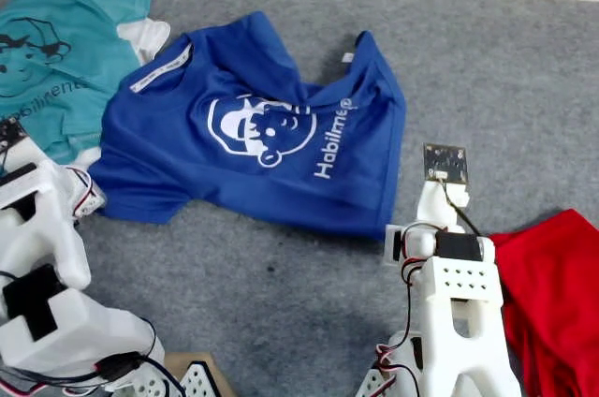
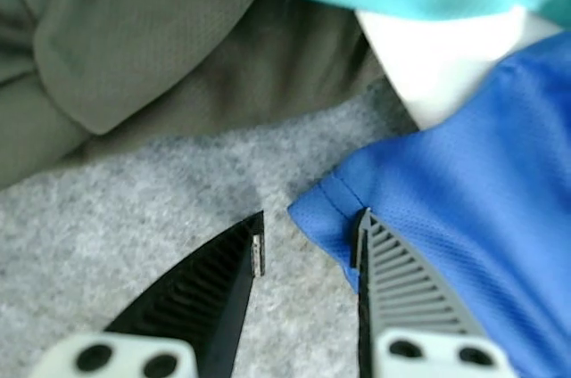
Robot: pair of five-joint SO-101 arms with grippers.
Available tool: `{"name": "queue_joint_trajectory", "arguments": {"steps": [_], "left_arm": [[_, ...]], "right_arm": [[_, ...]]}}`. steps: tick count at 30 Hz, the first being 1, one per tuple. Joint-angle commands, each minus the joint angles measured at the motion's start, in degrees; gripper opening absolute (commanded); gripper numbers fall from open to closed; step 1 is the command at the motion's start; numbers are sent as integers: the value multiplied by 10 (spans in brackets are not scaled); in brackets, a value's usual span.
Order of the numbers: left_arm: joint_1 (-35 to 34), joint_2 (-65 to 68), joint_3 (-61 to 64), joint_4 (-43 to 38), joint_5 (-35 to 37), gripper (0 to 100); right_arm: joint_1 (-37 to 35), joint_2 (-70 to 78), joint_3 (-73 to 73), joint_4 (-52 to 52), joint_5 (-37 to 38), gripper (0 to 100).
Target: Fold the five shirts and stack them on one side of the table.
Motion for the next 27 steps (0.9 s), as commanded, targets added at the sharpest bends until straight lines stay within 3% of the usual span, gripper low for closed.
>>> {"name": "queue_joint_trajectory", "arguments": {"steps": [1, 6, 16, 24, 27], "left_arm": [[21, 38, -33, -10, -4, 167], [24, 62, -57, -9, -4, 0], [48, 61, -59, -2, -4, 7], [75, -66, -29, 172, -4, 7], [102, -145, 37, 181, -4, 7]], "right_arm": [[-8, -12, -2, -7, 3, 288], [-8, -12, -2, -6, 3, 288], [-7, -15, -2, -3, 3, 268], [-8, -17, -3, 9, 3, 234], [-9, -17, -3, 9, 3, 234]]}}
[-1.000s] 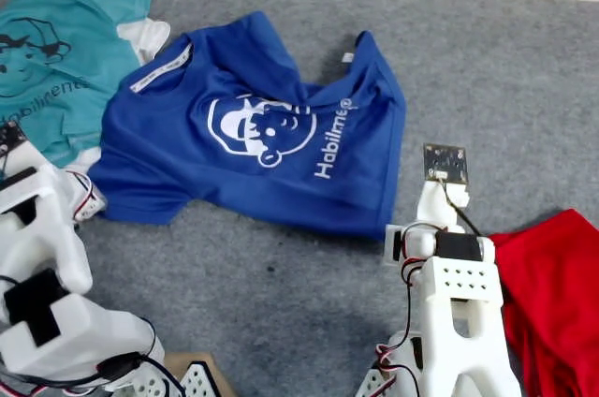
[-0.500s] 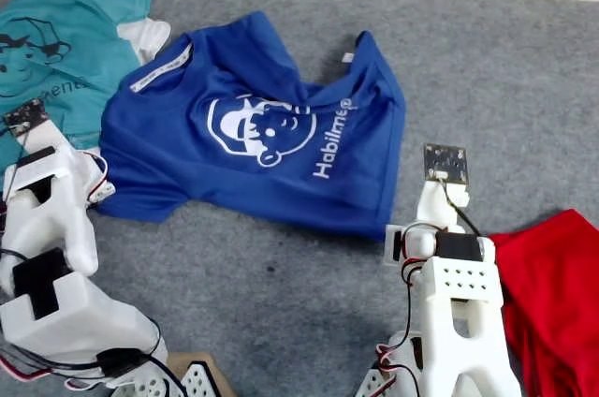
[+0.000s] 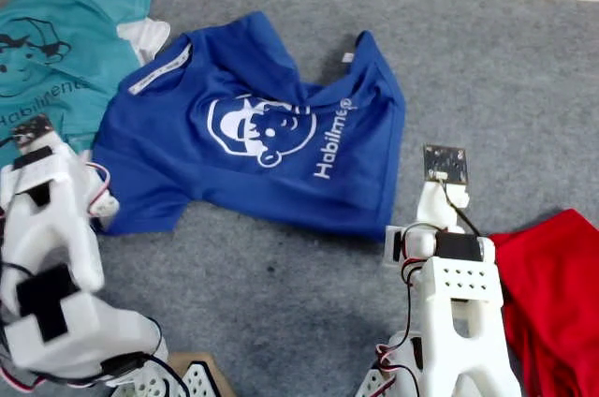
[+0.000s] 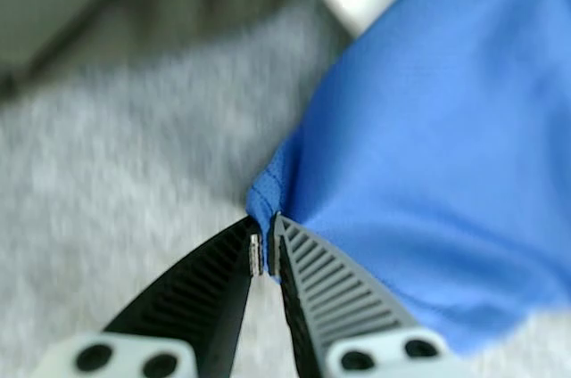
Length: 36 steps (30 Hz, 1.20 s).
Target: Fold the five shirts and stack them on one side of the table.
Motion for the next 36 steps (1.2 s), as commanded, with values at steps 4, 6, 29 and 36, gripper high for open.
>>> {"name": "queue_joint_trajectory", "arguments": {"steps": [4, 6, 29, 36], "left_arm": [[57, -236, 155, 32, -4, 7], [53, -310, 191, 33, -4, 7], [28, -375, 154, 89, -14, 7], [28, -355, 142, 72, -13, 7]], "right_arm": [[-49, -12, -2, 5, 3, 234], [-62, -13, 5, 4, 3, 234], [-132, -10, 26, -95, -29, 235], [-131, 24, 29, -126, -29, 235]]}}
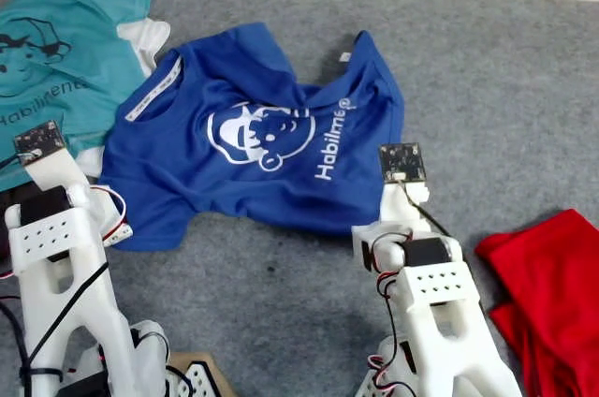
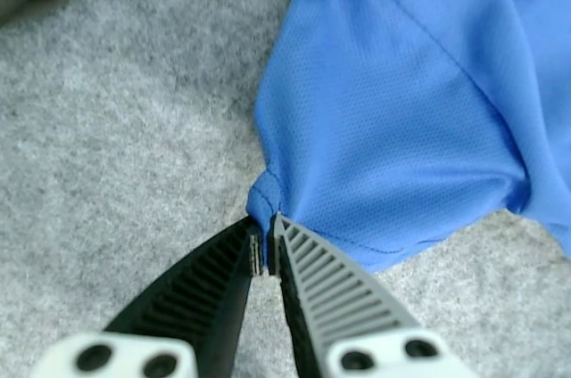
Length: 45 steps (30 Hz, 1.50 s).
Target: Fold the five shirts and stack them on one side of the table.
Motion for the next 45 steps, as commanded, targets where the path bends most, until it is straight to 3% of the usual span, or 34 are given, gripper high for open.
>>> {"name": "queue_joint_trajectory", "arguments": {"steps": [1, 10, 18, 25, 31, 35, 38, 45], "left_arm": [[-7, 4, -37, -11, -3, 7], [-3, 4, -45, -12, -3, 7], [-2, 5, -43, -22, -3, 7], [-2, 5, -42, -22, -3, 7], [-2, 6, -42, -22, -3, 7], [-2, 6, -43, -18, -3, 7], [-5, 2, -49, -14, -4, 7], [-35, 1, -151, 102, -18, 7]], "right_arm": [[-4, 36, -9, -25, -7, 235], [-6, 223, -113, -41, -7, 231], [-5, 292, -160, -41, -7, 230], [-2, 292, -160, -41, -6, 16], [-1, 292, -154, -44, -5, 8], [5, 290, -167, 37, 4, 7], [4, 257, -195, 133, 66, 7], [16, 81, -204, 315, 156, 6]]}}
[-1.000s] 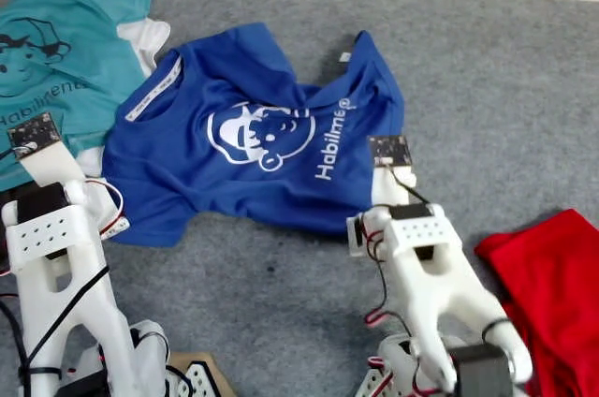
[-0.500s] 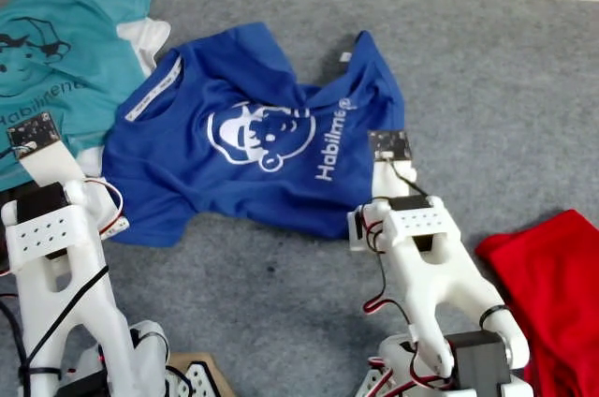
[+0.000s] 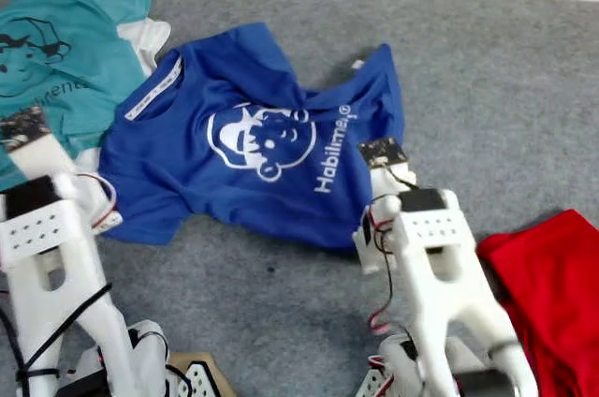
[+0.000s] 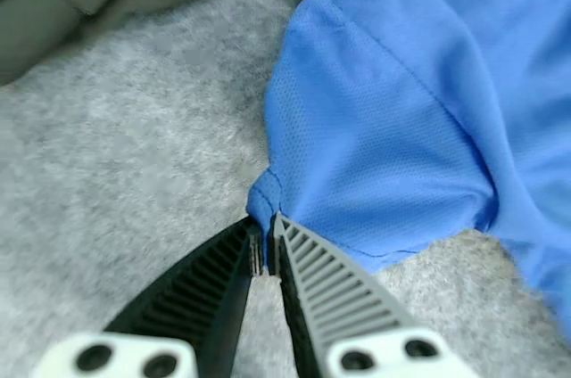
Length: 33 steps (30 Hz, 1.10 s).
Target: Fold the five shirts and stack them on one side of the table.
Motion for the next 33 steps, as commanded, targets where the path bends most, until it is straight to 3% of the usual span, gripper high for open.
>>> {"name": "queue_joint_trajectory", "arguments": {"steps": [1, 8, 13, 19, 33], "left_arm": [[-25, -3, -74, 61, -25, 7], [-48, -1, -87, 69, -62, 7], [-54, 0, -175, 150, -78, 7], [-42, -5, -219, 210, -78, 7], [-21, -5, -359, 232, -53, 7]], "right_arm": [[8, -95, -25, 96, 41, 6], [116, -131, -29, 153, 146, 6], [145, -131, -30, 204, 215, 6], [145, -137, -30, 211, 236, 6], [143, -131, -158, 272, 201, 6]]}}
